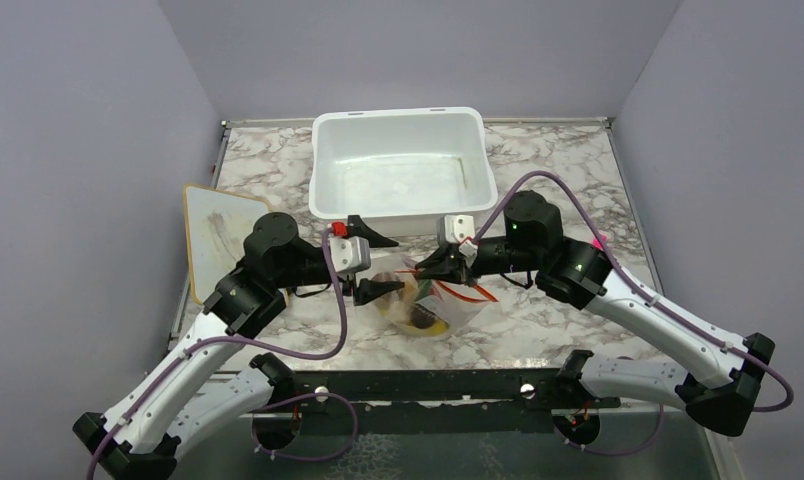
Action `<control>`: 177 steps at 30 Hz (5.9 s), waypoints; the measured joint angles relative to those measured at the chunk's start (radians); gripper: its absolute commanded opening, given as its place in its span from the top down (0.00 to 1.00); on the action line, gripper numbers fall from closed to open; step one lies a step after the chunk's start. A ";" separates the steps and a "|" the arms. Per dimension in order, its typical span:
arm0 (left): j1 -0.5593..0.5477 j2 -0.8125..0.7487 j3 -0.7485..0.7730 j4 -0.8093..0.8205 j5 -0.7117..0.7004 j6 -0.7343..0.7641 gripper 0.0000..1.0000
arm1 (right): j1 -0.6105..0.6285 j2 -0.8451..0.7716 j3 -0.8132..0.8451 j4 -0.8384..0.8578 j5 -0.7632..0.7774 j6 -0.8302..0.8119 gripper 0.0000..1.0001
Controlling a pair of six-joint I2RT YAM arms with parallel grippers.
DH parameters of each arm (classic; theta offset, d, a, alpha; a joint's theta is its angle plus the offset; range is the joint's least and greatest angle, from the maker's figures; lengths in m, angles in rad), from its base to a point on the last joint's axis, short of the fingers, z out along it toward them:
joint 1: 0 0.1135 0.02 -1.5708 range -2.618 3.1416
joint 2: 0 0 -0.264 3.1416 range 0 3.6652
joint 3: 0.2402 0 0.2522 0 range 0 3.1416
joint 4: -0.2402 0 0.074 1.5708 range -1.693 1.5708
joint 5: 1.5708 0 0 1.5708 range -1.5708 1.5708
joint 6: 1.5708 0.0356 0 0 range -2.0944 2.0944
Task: Place the food in the zip-top bag and seal the zipper
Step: Zip the zipper food storage bag at the center of the board, then place the zipper food storage bag at the center of the board.
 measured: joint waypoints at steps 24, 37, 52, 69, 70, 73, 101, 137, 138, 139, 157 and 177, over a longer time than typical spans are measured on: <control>-0.003 0.015 0.001 -0.037 0.018 0.073 1.00 | 0.000 0.006 0.000 0.031 -0.035 0.033 0.99; -0.007 0.013 0.074 -0.130 -0.077 0.157 1.00 | 0.000 -0.103 -0.010 -0.069 0.058 0.037 0.99; -0.007 -0.025 0.107 -0.188 -0.292 0.222 1.00 | 0.000 -0.206 -0.031 -0.194 0.219 0.038 0.99; -0.010 -0.054 0.139 -0.216 -0.526 0.256 1.00 | 0.001 -0.347 -0.011 -0.380 0.540 0.027 0.99; -0.010 -0.053 0.141 -0.216 -0.532 0.256 1.00 | 0.001 -0.351 -0.005 -0.393 0.552 0.028 0.99; -0.011 -0.053 0.141 -0.217 -0.539 0.256 1.00 | 0.001 -0.359 0.013 -0.418 0.582 0.031 0.99; -0.004 -0.193 0.062 -0.208 -0.271 0.185 1.00 | 0.002 -0.560 -0.034 -0.336 0.083 0.172 0.99; 0.004 0.136 0.104 -0.216 -0.561 -0.045 0.21 | -0.015 -0.063 -0.281 -0.217 0.797 0.906 0.99; 0.004 0.125 0.105 -0.213 -0.560 -0.055 0.21 | -0.021 -0.047 -0.281 -0.230 0.815 0.927 0.99; 0.004 0.114 0.105 -0.208 -0.560 -0.066 0.21 | -0.032 -0.033 -0.282 -0.241 0.832 0.946 0.99; 0.004 0.076 0.108 -0.193 -0.590 -0.086 0.19 | -0.277 -0.048 -0.334 -0.462 0.971 1.257 0.99; 0.004 0.111 0.067 -0.180 -0.703 -0.207 0.01 | -0.277 -0.187 -0.179 -0.640 1.102 1.433 0.00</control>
